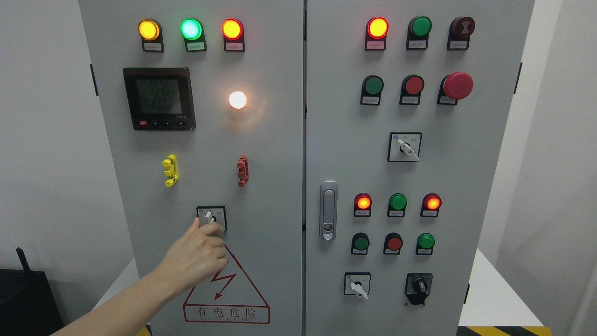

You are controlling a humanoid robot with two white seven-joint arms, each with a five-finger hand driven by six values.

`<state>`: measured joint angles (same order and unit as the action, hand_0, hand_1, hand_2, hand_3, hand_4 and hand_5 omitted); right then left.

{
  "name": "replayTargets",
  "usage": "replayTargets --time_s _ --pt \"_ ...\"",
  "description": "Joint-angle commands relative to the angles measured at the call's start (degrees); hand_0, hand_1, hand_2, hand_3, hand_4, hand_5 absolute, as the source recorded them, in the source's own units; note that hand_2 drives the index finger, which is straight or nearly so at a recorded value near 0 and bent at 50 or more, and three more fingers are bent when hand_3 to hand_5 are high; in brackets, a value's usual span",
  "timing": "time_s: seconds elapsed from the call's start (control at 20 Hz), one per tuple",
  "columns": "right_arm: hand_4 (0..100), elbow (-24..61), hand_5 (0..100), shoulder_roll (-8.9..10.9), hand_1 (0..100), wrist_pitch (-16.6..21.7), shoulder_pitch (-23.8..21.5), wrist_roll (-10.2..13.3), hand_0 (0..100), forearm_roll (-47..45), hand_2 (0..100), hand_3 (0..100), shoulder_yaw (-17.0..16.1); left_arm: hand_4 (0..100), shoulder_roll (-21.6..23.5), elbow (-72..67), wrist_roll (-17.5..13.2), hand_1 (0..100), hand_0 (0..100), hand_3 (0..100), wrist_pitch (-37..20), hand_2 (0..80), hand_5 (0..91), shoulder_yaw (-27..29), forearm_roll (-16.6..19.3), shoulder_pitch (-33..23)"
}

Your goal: Turn on light switch 1

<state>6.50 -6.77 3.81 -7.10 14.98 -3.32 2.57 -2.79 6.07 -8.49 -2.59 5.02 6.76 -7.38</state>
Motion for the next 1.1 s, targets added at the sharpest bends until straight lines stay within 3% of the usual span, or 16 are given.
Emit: replayTargets --time_s 0.0,1.05 --pt "0 0.00 0 0.00 39 0.06 -0.02 -0.04 12 -0.02 0 0 0.06 0 -0.11 0.00 -0.04 0 19 0 0.21 0.0 0.0 -0.01 0.01 -0.01" --pt "0 0.00 0 0.00 39 -0.03 -0.02 -0.04 12 -0.02 0 0 -0.03 0 -0.11 -0.35 0.14 0 20 0 0.48 0.0 0.0 -0.62 0.09 0.69"
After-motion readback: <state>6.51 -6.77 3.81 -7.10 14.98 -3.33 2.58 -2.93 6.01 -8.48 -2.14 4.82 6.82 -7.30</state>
